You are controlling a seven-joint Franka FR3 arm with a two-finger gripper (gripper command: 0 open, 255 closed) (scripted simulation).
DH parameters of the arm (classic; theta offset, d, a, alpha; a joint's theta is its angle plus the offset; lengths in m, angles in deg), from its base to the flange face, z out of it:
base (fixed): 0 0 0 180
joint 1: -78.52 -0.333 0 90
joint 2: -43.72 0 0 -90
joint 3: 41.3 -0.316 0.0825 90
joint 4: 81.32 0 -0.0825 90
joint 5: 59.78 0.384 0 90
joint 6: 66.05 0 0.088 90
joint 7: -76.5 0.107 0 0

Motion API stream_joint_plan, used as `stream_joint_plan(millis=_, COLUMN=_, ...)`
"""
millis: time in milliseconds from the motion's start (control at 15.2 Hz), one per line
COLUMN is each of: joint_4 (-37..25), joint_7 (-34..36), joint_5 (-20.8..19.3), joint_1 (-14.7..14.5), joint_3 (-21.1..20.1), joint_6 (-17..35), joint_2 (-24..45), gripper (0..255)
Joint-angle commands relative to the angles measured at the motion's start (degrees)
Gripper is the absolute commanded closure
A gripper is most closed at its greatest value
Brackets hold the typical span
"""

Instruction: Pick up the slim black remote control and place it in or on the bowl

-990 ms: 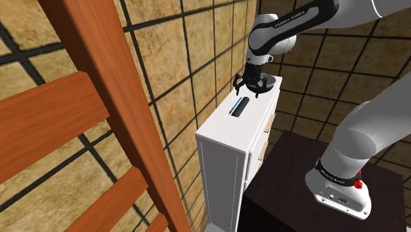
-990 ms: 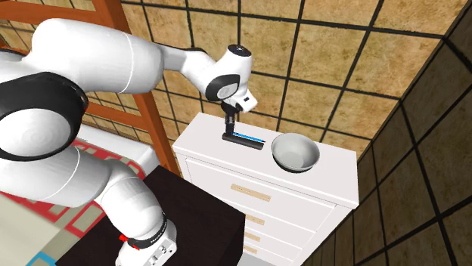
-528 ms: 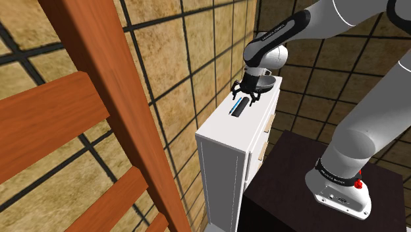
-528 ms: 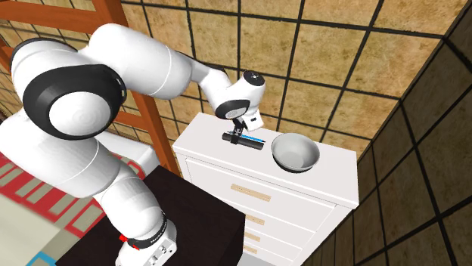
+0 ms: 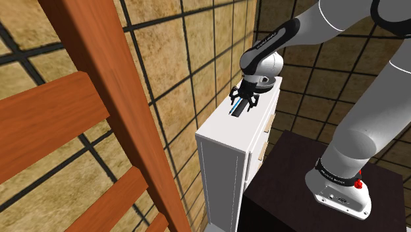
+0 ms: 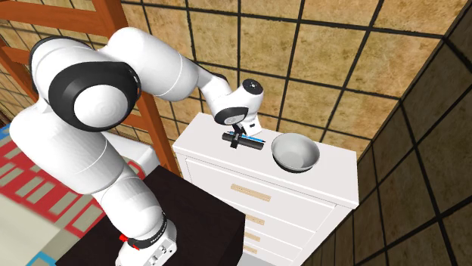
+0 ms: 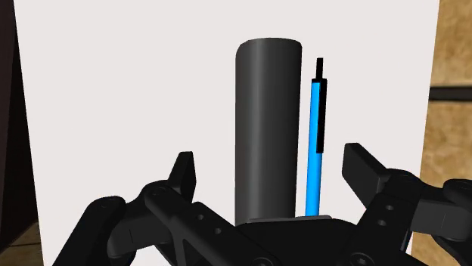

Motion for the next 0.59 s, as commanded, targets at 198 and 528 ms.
stream_joint_plan(millis=198, joint_4=0.09, joint_7=-0.03, joint_5=0.10, joint_1=-0.05, joint_3=-0.04, joint_6=0.18, joint_2=0.06, gripper=0)
stream_joint_plan(millis=528, joint_4=0.09, joint_7=-0.04, joint_5=0.11, joint_1=-0.05, joint_3=-0.04, joint_6=0.20, joint_2=0.08, gripper=255)
